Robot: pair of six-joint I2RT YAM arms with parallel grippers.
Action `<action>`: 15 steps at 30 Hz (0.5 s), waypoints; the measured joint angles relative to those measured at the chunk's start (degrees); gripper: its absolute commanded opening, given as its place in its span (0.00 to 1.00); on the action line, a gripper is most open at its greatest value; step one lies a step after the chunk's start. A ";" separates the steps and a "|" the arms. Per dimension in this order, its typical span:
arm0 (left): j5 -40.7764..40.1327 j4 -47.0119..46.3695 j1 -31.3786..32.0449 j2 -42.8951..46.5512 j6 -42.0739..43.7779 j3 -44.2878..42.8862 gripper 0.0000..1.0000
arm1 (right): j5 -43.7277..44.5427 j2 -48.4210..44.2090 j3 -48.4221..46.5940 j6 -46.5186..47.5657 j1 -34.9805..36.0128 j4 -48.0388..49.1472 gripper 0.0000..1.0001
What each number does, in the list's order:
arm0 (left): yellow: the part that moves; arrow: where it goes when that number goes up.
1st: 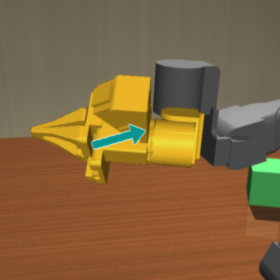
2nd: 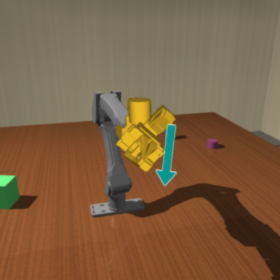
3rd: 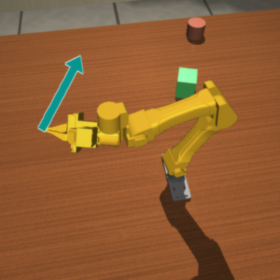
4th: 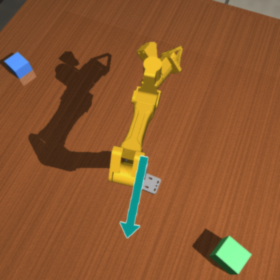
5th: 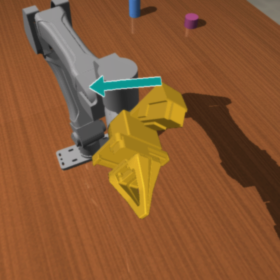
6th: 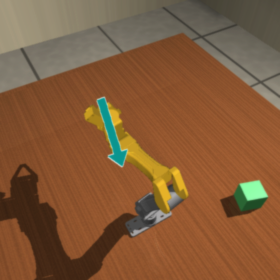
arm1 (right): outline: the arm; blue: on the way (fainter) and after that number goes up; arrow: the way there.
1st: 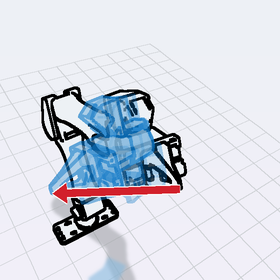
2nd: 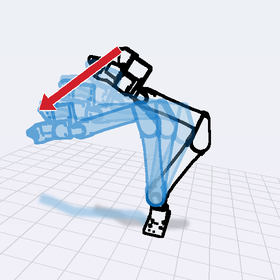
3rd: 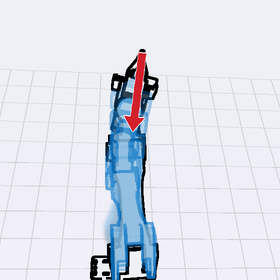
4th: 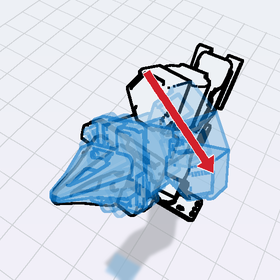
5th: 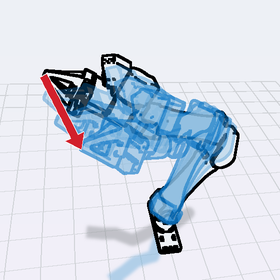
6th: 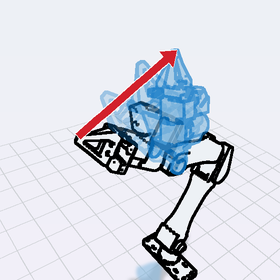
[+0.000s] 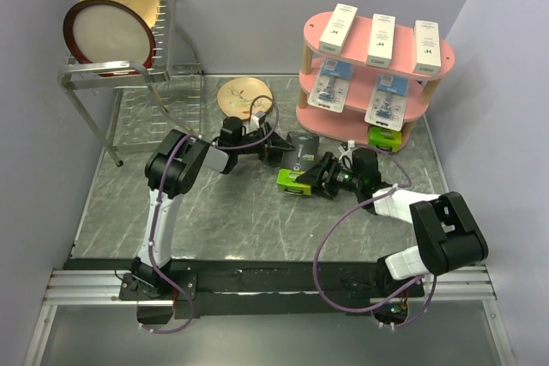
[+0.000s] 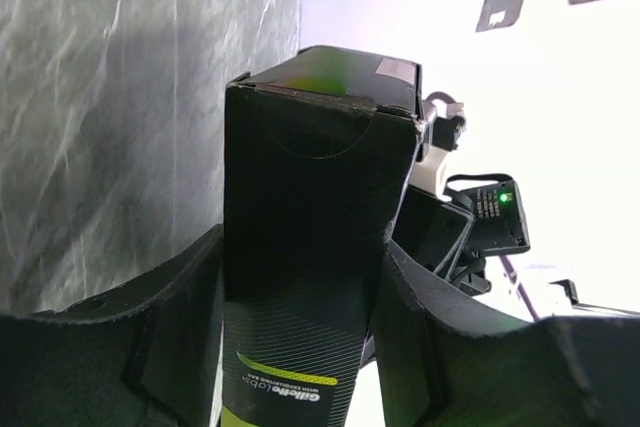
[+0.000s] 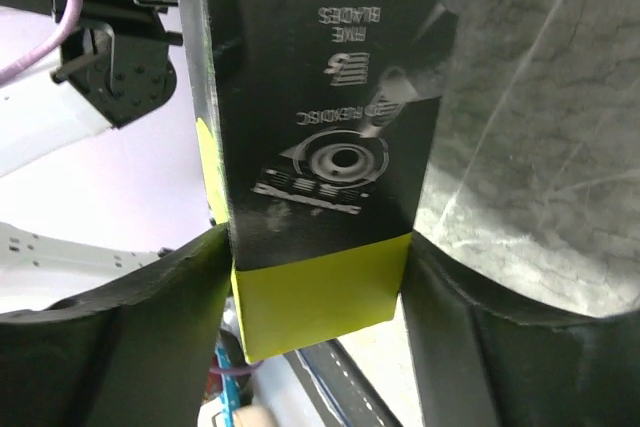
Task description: Place and organize the shaving razors onto the shelf
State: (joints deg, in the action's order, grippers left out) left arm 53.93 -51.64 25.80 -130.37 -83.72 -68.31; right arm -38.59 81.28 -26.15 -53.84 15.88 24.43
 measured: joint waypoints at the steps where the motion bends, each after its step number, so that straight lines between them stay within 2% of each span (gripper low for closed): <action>1: -0.04 0.22 -0.09 -0.09 0.04 -0.44 0.48 | 0.24 0.20 0.00 -0.37 0.00 0.50 0.57; 4: -0.17 2.25 -0.17 -0.44 1.03 -2.08 0.63 | 1.22 0.39 -0.02 -1.20 0.00 1.68 0.54; 12: -0.98 14.58 -0.61 0.92 8.96 -4.22 0.75 | 3.10 0.61 0.02 -1.03 -1.51 3.91 0.52; 14: -1.05 20.63 -1.25 2.49 13.33 -3.93 0.83 | 3.04 1.31 0.00 -0.11 -2.10 5.20 0.51; 15: -1.05 24.17 -1.90 3.63 16.15 -3.69 0.99 | 3.06 1.73 -0.07 0.35 -2.29 5.77 0.50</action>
State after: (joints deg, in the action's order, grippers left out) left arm 52.88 -27.46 23.90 -126.74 -67.57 -72.01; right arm -35.53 83.00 -26.22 -53.49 13.58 30.20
